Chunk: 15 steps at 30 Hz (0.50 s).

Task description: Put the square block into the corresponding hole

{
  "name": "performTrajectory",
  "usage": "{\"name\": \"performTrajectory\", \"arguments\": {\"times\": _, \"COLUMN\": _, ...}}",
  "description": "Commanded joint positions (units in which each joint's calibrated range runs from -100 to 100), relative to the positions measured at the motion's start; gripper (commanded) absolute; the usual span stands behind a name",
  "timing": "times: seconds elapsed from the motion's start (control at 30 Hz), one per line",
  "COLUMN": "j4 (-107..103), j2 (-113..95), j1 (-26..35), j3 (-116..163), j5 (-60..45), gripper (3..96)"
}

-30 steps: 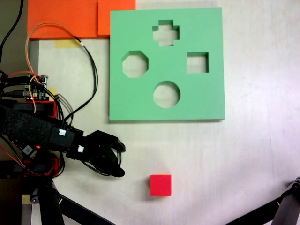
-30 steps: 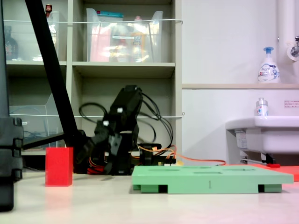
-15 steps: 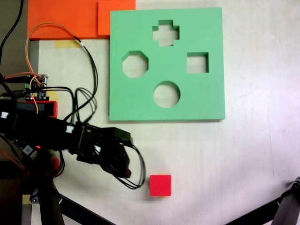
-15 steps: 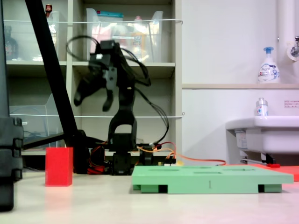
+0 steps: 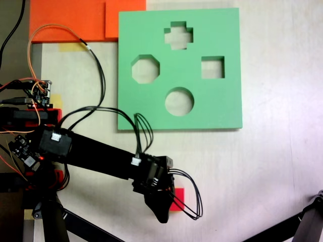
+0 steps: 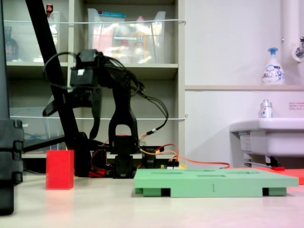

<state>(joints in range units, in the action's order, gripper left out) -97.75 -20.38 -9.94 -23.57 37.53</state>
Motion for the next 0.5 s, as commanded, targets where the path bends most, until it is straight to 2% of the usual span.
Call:
{"name": "performTrajectory", "arguments": {"times": 0.03, "j4": -2.3, "j2": 5.4, "j1": -0.7, "j3": -5.2, "j5": -0.9, "gripper": 84.9}}
{"name": "performTrajectory", "arguments": {"times": 0.5, "j4": -2.3, "j2": 22.8, "j1": -2.4, "j3": -7.0, "j5": -3.7, "gripper": 84.6}}
